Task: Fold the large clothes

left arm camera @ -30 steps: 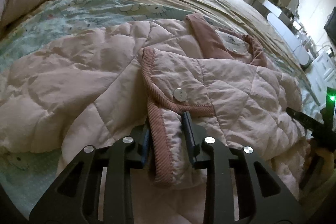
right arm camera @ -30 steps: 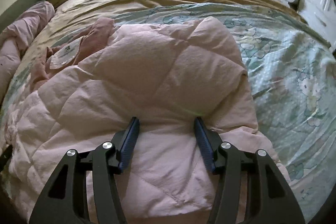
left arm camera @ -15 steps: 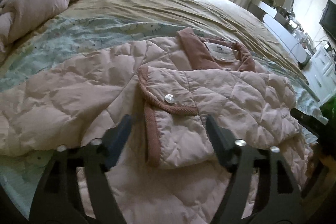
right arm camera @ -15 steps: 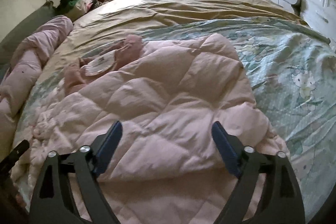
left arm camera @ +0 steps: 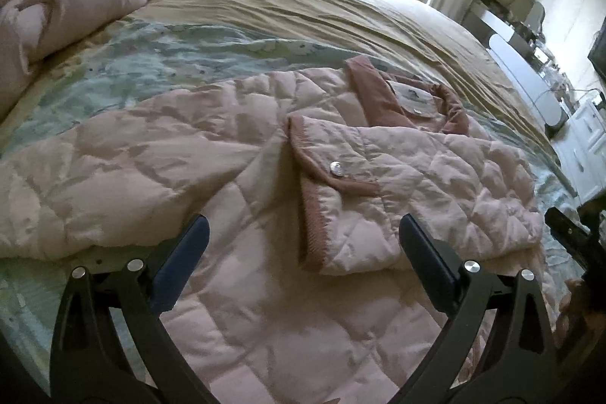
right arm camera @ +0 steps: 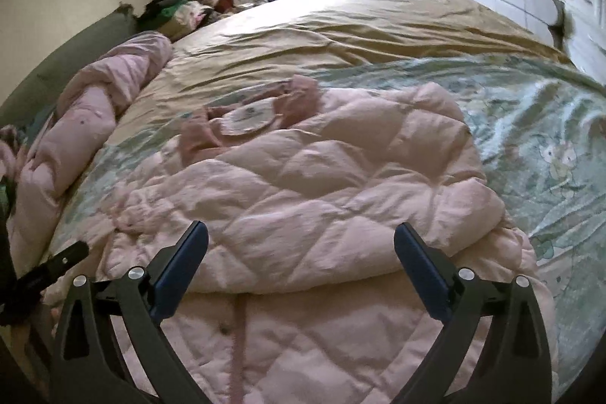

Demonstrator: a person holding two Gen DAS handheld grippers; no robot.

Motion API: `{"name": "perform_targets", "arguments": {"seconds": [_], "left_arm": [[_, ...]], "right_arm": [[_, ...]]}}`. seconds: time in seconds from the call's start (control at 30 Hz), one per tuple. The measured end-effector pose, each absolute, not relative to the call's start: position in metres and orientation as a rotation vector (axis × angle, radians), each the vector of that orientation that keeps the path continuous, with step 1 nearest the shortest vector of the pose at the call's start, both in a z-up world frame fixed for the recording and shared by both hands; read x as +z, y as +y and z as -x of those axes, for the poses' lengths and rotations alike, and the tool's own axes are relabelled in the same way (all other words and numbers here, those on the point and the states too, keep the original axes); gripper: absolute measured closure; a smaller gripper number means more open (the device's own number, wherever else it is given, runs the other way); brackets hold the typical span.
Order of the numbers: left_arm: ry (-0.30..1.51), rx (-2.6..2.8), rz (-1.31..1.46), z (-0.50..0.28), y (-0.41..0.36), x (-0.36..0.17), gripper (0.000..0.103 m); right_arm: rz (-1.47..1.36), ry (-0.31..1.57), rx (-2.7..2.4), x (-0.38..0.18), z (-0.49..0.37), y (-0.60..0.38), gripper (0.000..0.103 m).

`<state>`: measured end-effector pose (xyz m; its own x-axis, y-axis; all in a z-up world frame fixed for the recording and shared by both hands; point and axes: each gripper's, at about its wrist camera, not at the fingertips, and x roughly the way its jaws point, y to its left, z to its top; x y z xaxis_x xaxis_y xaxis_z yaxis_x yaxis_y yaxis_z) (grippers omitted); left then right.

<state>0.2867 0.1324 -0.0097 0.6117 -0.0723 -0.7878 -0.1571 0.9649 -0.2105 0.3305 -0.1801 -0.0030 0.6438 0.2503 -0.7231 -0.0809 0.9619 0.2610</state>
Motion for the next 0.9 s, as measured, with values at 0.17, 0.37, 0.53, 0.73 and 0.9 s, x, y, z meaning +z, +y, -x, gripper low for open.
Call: {"name": "perform_targets", "arguments": {"seconds": [0.17, 0.37, 0.53, 0.73, 0.9], "left_arm": [[0.889, 0.091, 0.249, -0.277, 0.143, -0.002, 0.009], [0.852, 0.168, 0.242, -0.266, 0.165, 0.009, 0.009], [0.833, 0.228, 0.275, -0.257, 0.189, 0.014, 0.009], [0.817, 0.307, 0.303, -0.248, 0.217, 0.017, 0.009], [0.785, 0.386, 0.367, -0.238, 0.248, 0.021, 0.009]], "right_arm": [[-0.202, 0.832, 0.234, 0.01, -0.322, -0.159, 0.004], [-0.139, 0.805, 0.298, 0.025, -0.313, -0.121, 0.004], [-0.126, 0.793, 0.35, 0.036, -0.31, -0.094, 0.004], [-0.101, 0.775, 0.418, 0.047, -0.307, -0.054, 0.004], [-0.059, 0.772, 0.489, 0.052, -0.307, -0.015, 0.004]]}}
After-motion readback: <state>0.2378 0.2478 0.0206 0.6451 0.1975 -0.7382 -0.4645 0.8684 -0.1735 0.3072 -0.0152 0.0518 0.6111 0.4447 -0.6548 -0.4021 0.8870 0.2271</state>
